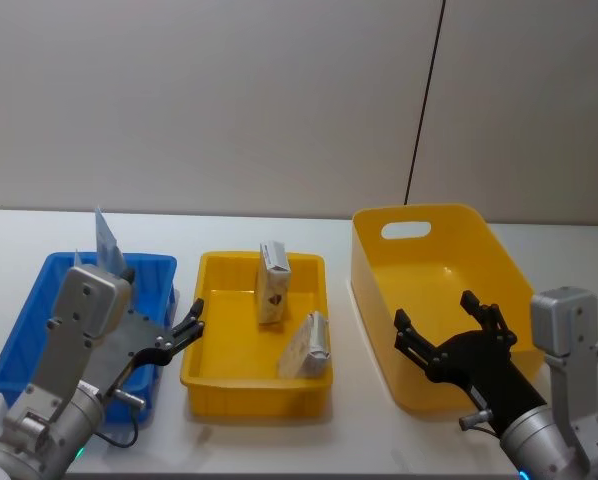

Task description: Bimanual collaborative sorting of washing and personal care products

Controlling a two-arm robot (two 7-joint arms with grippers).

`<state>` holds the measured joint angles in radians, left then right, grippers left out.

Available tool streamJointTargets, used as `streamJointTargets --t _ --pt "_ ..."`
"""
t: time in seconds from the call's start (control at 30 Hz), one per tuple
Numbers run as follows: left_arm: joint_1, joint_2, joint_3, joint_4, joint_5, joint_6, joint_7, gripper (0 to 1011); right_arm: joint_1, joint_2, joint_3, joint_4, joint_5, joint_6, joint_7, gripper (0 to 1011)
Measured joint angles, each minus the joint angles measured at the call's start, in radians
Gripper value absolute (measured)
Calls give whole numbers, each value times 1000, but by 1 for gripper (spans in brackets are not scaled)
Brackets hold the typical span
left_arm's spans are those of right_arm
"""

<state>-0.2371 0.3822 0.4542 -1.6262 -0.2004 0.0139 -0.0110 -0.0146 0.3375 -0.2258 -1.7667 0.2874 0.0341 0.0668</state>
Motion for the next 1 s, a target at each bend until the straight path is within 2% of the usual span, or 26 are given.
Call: streamJointTargets --t 0.5,0.7,1.0 --pt "0 0 0 0 0 0 0 1001 5 -8 -10 0 -3 11 3 1004" --pt "0 0 0 0 0 0 0 1001 22 -24 -34 0 -7 47 8 1004" --pt "0 0 0 0 0 0 0 1001 64 -62 -74 15 -8 143 14 1004"
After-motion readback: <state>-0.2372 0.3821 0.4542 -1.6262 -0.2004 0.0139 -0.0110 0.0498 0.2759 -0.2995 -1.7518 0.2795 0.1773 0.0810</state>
